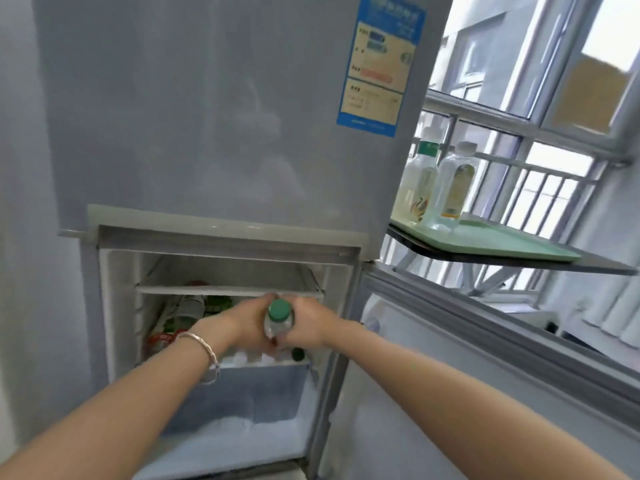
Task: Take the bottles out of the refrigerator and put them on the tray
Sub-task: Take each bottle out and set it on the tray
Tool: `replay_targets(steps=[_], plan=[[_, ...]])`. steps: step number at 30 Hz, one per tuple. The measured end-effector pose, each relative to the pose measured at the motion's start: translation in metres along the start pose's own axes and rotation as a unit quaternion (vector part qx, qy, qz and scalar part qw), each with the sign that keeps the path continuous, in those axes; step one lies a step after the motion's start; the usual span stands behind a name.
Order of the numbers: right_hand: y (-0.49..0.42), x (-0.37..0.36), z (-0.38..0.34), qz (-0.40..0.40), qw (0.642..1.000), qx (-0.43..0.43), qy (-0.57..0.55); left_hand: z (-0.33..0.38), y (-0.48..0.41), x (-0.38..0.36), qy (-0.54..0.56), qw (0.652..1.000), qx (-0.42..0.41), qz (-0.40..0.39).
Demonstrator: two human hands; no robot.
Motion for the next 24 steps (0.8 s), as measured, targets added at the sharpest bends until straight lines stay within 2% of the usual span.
replay_targets(steps=[4, 7, 10, 14, 18, 21, 24], plan=[[0.046, 0.07, -0.013, 0.017, 0.999, -0.043, 0.006, 0.054, 0.004, 0.044, 0.002, 0.999, -0.044, 0.012], [0.076, 0.13, -0.02, 0.072, 0.992, -0.06, -0.087, 0.095, 0.0, 0.083, 0.074, 0.993, -0.076, 0.049], [0.102, 0.188, -0.016, 0.141, 0.969, -0.09, -0.184, 0.142, -0.01, 0.122, 0.118, 0.98, -0.12, 0.109], [0.127, 0.243, -0.006, 0.136, 0.938, -0.051, -0.314, 0.198, -0.029, 0.154, 0.211, 0.952, -0.153, 0.162], [0.134, 0.271, 0.028, 0.103, 0.949, -0.052, -0.295, 0.245, -0.062, 0.169, 0.214, 0.937, -0.184, 0.208], [0.131, 0.298, 0.067, 0.184, 0.94, -0.052, -0.282, 0.279, -0.098, 0.163, 0.223, 0.924, -0.213, 0.227], [0.127, 0.329, 0.113, 0.26, 0.912, -0.08, -0.309, 0.3, -0.135, 0.143, 0.318, 0.896, -0.225, 0.215]])
Point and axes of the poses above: each hand's wrist, its own y-axis away from the middle knuckle, its own x-axis out of the back of the hand, z = x × y, the point moved 5 cm from there along -y, towards the middle knuckle, and after that the axes turned 15 degrees about -x, right-handed, at the moved point
